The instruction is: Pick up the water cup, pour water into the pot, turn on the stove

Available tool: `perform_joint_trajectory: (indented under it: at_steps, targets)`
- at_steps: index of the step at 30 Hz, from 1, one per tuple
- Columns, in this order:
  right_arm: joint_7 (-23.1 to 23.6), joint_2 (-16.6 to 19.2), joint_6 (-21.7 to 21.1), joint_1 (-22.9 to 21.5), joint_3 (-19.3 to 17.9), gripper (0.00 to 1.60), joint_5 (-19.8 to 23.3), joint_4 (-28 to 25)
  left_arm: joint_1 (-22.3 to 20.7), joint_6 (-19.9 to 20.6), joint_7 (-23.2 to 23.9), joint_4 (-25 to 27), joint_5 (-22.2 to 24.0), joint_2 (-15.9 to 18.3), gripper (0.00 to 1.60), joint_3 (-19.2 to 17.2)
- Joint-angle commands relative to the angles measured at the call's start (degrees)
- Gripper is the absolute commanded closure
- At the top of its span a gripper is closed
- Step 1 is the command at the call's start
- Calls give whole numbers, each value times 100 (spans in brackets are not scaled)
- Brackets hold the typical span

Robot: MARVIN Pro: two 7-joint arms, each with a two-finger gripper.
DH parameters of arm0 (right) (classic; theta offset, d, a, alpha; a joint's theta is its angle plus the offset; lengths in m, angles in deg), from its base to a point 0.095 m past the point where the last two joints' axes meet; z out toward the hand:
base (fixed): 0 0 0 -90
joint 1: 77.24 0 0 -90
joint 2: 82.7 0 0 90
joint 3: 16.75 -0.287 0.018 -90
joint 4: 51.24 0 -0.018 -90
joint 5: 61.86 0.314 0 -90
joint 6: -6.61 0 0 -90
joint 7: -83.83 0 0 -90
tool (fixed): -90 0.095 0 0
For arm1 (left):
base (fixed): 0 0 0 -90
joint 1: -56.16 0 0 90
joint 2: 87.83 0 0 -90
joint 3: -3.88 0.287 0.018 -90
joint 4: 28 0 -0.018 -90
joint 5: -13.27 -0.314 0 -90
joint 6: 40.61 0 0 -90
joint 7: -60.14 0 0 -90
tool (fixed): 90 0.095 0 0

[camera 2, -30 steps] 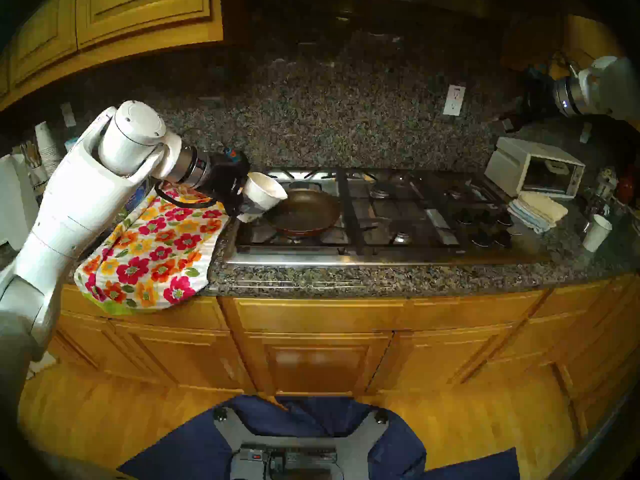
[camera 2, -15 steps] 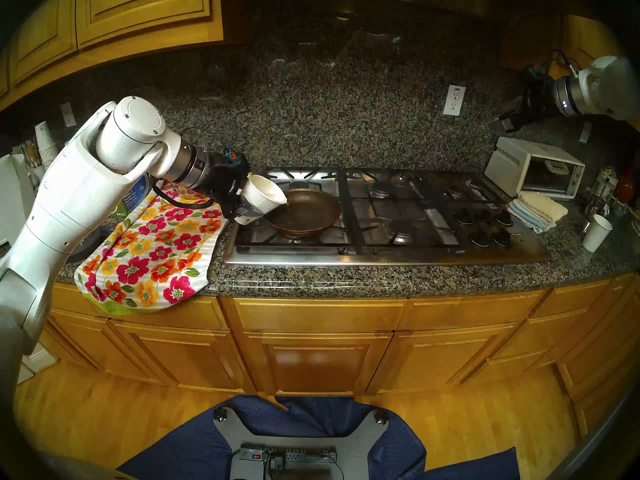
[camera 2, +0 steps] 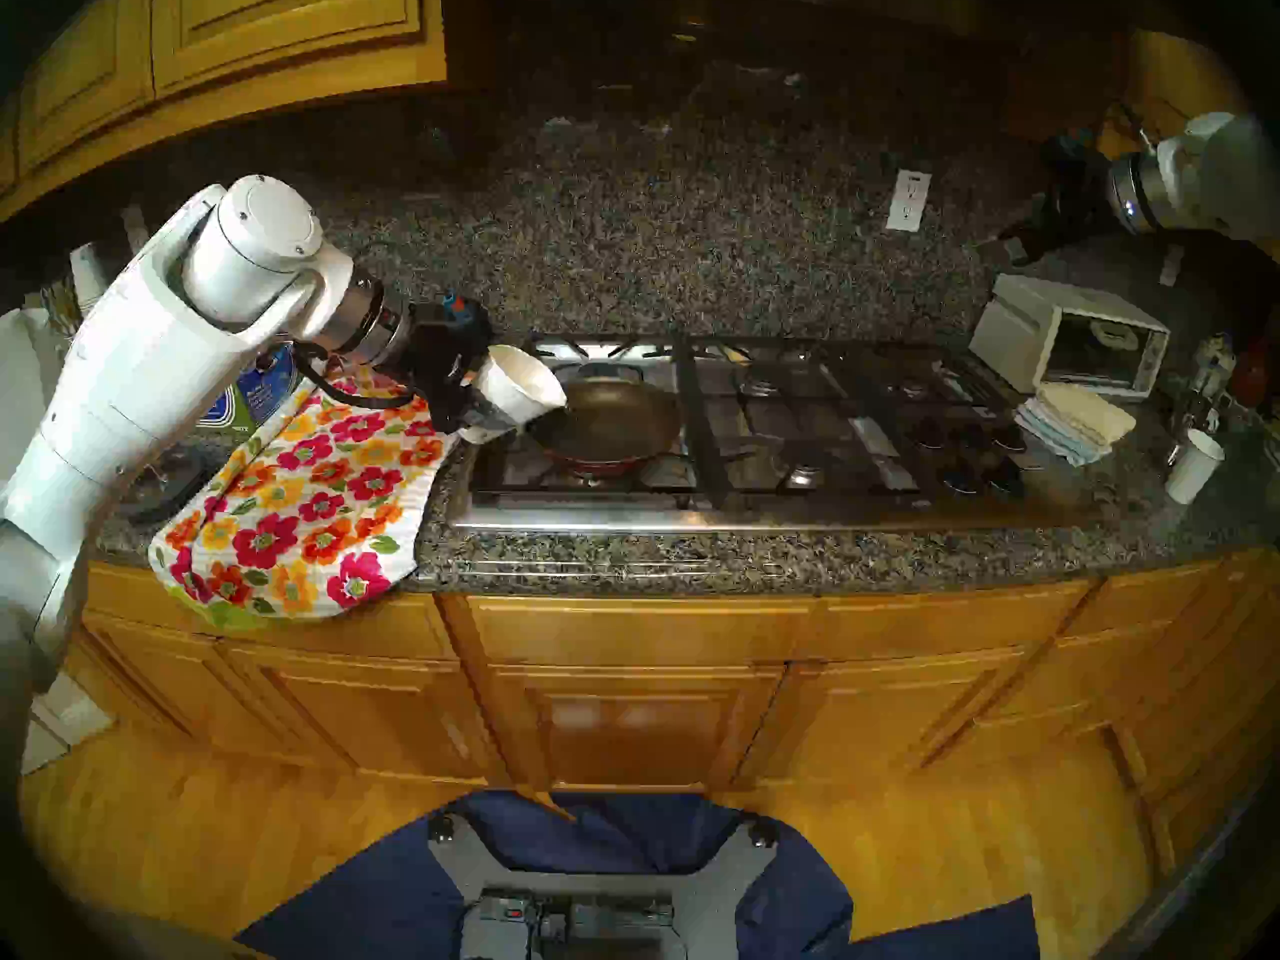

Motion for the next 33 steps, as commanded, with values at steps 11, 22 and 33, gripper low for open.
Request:
perform_joint_trajectory:
  at_steps: [11, 22, 33]
  targets:
    - [-17, -41, 9, -182, 0, 0, 30, 151, -884, -287, 418, -387, -88, -161, 85, 150]
    - [-16, -40, 8, -182, 0, 0, 30, 153, -1102, -547, 591, -684, -275, -268, 85, 360]
    - [-16, -40, 8, -182, 0, 0, 30, 152, -1215, -688, 693, -831, -407, -417, 85, 431]
